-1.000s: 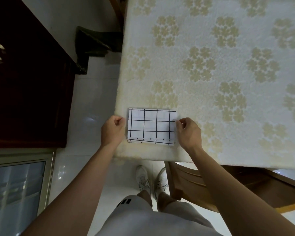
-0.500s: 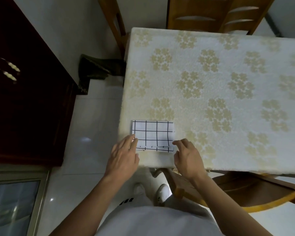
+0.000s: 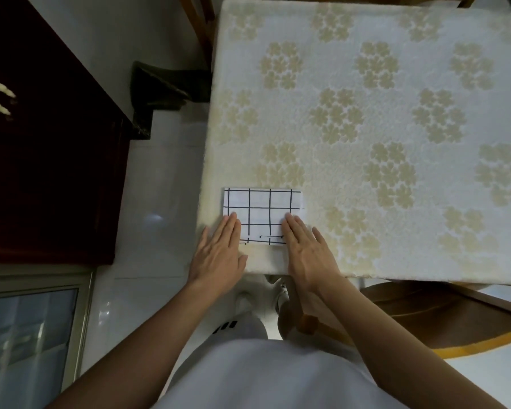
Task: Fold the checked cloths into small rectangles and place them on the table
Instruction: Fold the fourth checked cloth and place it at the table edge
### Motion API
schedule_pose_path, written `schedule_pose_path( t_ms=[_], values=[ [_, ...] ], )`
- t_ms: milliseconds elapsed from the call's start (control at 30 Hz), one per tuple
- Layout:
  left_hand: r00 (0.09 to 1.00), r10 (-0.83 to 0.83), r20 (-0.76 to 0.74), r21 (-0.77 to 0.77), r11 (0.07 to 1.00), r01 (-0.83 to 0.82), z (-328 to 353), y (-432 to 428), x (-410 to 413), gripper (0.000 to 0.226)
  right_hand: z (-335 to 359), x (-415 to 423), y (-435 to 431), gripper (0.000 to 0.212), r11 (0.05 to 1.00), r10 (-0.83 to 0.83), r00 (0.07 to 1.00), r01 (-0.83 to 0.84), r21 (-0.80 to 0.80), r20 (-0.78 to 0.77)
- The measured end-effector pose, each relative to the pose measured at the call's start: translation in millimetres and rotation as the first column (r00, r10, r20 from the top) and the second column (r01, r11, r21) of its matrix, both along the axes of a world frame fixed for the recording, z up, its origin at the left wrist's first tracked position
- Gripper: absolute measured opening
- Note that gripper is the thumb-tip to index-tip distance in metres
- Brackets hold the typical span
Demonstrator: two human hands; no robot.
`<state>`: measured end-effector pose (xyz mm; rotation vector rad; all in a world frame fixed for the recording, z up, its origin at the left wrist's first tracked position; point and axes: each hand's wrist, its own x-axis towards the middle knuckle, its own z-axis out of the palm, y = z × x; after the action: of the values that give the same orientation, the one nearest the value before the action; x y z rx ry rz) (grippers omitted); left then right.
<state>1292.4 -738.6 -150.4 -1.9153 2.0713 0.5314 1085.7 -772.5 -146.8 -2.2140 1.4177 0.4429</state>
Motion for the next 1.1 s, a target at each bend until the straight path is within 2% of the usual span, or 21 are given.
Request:
schedule_pose_path(
  t_ms=[167, 433, 667, 733, 833, 933, 1100],
  values=[
    [1.000, 0.014, 0.012, 0.030, 0.999, -0.014, -8, 0, -6, 0.065, -8, -4, -3, 0.080, 1.000, 0.020, 1.000, -0.019, 0.023, -0.020],
    [0.999, 0.028, -0.026, 0.013, 1.000, -0.027, -15, 9, -7, 0.067, -10, -8, 8, 0.072, 1.000, -0.004, 1.000, 0.004, 0.023, 0.024],
    [0.999, -0.015, -0.032, -0.022, 1.000, 0.014, -15, 17, -6, 0.068, -3, -8, 14, 0.073, 0.999, 0.034, 0.999, -0.033, 0.026, -0.024],
    [0.996, -0.064, -0.061, -0.088, 0.994, 0.059, -14, 22, -7, 0.068, -4, -11, 21, 0.082, 0.998, 0.062, 0.998, -0.062, -0.003, -0.017],
    [0.977, -0.204, -0.062, -0.155, 0.969, 0.193, -15, 30, -13, 0.069, -7, -16, 30, 0.072, 0.990, 0.118, 0.993, -0.118, -0.074, -0.014],
    [0.957, -0.288, -0.032, -0.127, 0.951, 0.282, -21, 33, -18, 0.069, -6, -17, 29, 0.073, 0.982, 0.180, 0.984, -0.180, -0.061, -0.011],
    [0.950, -0.310, 0.023, -0.100, 0.945, 0.311, -25, 32, -22, 0.072, 2, -17, 26, 0.080, 0.967, 0.256, 0.965, -0.255, 0.010, -0.053]
  ],
)
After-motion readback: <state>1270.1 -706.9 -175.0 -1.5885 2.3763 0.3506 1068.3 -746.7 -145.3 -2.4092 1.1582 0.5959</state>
